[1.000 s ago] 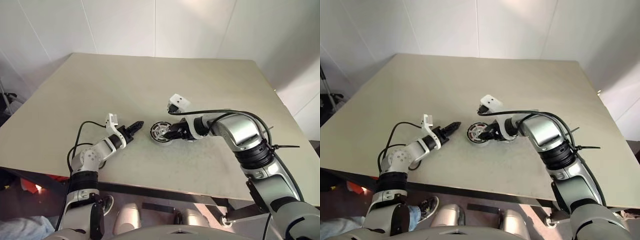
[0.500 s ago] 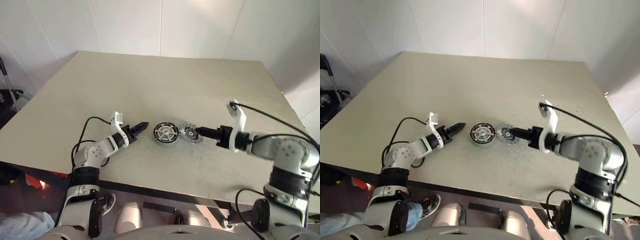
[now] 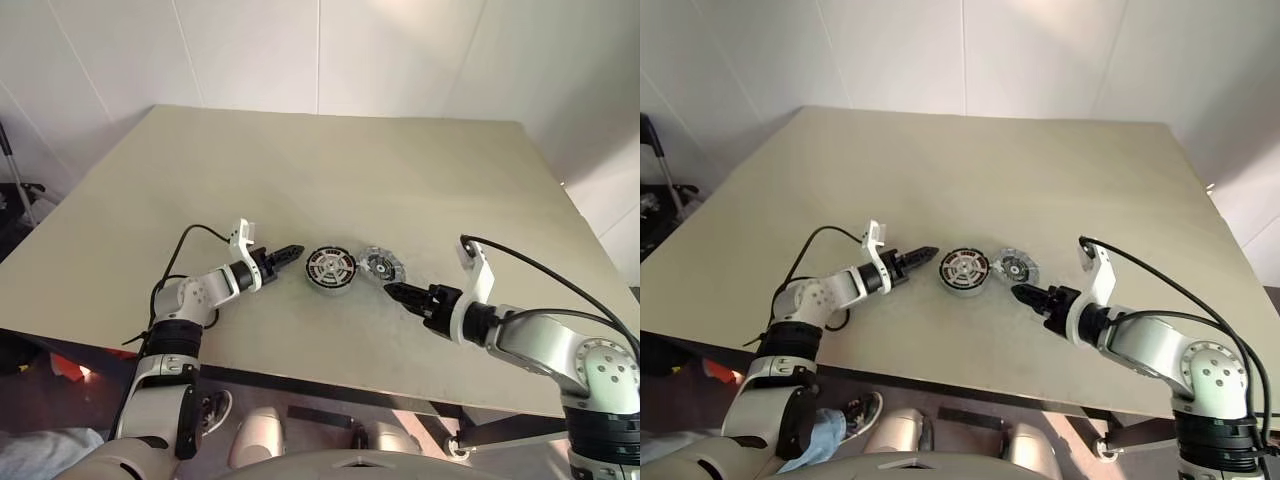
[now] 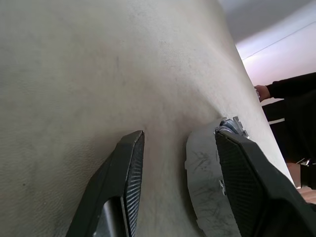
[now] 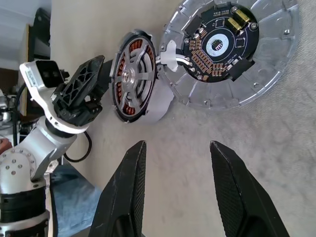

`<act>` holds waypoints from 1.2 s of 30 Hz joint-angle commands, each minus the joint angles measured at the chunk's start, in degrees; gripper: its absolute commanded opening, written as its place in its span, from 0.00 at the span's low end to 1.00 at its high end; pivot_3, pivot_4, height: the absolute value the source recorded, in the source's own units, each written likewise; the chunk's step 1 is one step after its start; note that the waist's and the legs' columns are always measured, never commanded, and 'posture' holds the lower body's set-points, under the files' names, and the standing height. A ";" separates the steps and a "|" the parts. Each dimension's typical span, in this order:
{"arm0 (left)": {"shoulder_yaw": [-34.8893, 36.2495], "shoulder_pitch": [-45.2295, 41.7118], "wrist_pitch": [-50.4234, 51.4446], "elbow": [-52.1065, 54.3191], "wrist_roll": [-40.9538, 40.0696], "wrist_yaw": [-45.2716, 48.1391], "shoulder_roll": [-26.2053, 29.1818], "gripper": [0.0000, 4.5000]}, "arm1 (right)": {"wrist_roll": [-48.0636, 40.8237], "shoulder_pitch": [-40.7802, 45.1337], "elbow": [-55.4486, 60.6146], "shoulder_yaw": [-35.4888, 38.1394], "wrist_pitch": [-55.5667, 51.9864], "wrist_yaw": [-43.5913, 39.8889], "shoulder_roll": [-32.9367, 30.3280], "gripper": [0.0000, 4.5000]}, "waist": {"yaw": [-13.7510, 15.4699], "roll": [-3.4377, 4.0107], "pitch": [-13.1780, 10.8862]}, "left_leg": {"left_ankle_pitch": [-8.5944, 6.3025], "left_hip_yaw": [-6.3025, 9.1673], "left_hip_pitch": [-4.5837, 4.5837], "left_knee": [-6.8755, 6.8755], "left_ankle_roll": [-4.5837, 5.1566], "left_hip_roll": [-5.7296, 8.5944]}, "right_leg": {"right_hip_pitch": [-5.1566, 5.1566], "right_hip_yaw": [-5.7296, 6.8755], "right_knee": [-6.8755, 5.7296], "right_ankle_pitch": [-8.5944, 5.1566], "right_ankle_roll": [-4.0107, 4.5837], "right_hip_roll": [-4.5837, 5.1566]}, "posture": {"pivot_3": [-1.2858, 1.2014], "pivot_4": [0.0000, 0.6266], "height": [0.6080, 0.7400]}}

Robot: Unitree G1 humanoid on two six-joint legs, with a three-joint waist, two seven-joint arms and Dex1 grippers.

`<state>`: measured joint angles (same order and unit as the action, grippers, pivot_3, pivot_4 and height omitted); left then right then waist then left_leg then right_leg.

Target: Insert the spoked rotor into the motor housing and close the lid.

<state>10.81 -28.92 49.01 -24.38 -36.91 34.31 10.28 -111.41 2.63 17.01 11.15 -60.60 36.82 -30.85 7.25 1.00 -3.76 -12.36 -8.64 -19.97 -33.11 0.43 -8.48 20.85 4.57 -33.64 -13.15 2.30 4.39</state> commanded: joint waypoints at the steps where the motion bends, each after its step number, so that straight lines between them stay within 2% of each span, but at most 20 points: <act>1: -0.14 0.03 0.46 2.09 0.50 0.21 1.16 0.54 | -1.59 1.50 -1.03 -2.12 3.48 1.83 -0.26 0.50 | 0.08 0.01 0.00 | 0.00 0.02 -0.22 -0.02 0.01 0.02 | 0.23 0.00 -0.09 0.06 0.06 0.00 | 0.52 0.00 1.00; 2: -0.07 0.22 0.62 2.37 0.50 0.25 1.33 0.54 | -1.59 1.50 -1.24 -2.68 3.79 1.83 -0.43 0.50 | 0.08 0.01 0.01 | 0.00 0.04 -0.36 -0.02 0.01 0.02 | 0.33 0.01 -0.12 0.23 0.35 0.00 | 0.52 0.00 1.00; 5: 0.17 0.71 1.02 3.13 0.49 0.09 1.81 0.54 | -1.59 1.65 -2.03 -3.69 4.50 1.70 -1.09 0.50 | 0.00 0.01 0.01 | -0.03 0.05 -0.70 -0.01 0.05 0.01 | 0.43 0.02 -0.12 0.23 0.35 -0.01 | 0.52 0.00 1.00; 10: 0.22 0.91 1.03 3.50 0.49 0.21 2.04 0.54 | -1.16 2.63 -4.33 -5.63 6.53 2.15 -1.57 0.50 | -0.15 0.00 0.01 | -0.04 0.04 -0.65 -0.10 0.06 0.01 | 0.37 0.01 -0.11 0.02 -0.05 -0.01 | 0.52 0.00 1.00; 15: -0.56 1.27 0.95 4.24 0.67 0.61 1.72 0.54 | 3.95 4.27 -7.98 -5.66 9.82 1.06 0.77 0.50 | -0.18 -0.07 0.05 | -0.02 0.04 -0.54 -0.12 0.04 0.00 | 0.26 0.00 -0.12 0.02 -0.04 -0.01 | 0.52 0.00 1.00; 26: -1.09 0.95 0.81 3.95 1.57 1.25 1.92 0.54 | 7.38 6.93 -11.66 -3.95 12.09 -1.72 2.98 0.50 | -0.16 -0.21 0.16 | -0.03 0.04 -0.53 -0.19 0.05 0.01 | 0.22 -0.01 -0.14 0.11 0.12 0.00 | 0.52 0.00 1.00; 33: -1.38 1.17 1.04 4.28 1.96 1.30 2.11 0.54 | 12.71 8.61 -15.07 -3.73 12.83 -5.44 7.43 0.99 | -0.54 -0.62 0.44 | -0.02 -0.02 -0.18 -0.19 0.04 -0.02 | -0.02 -0.02 -0.14 -0.06 0.32 -0.01 | 0.52 0.00 1.00; 36: -1.30 1.15 1.15 4.32 2.05 1.21 2.18 0.54 | 13.54 9.70 -15.81 -3.55 12.26 -6.32 8.71 0.99 | -0.89 -0.69 0.47 | 0.04 -0.02 0.00 -0.19 -0.06 -0.04 | -0.18 -0.03 -0.13 -0.07 0.33 -0.01 | 0.52 0.00 1.00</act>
<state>9.50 -27.37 50.00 -21.53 -34.79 35.01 12.00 -99.51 11.38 2.54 6.83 -48.69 30.81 -22.72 6.35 0.31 -3.29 -12.30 -8.66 -19.97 -33.30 0.33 -8.52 20.67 4.54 -33.76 -13.22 2.63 4.38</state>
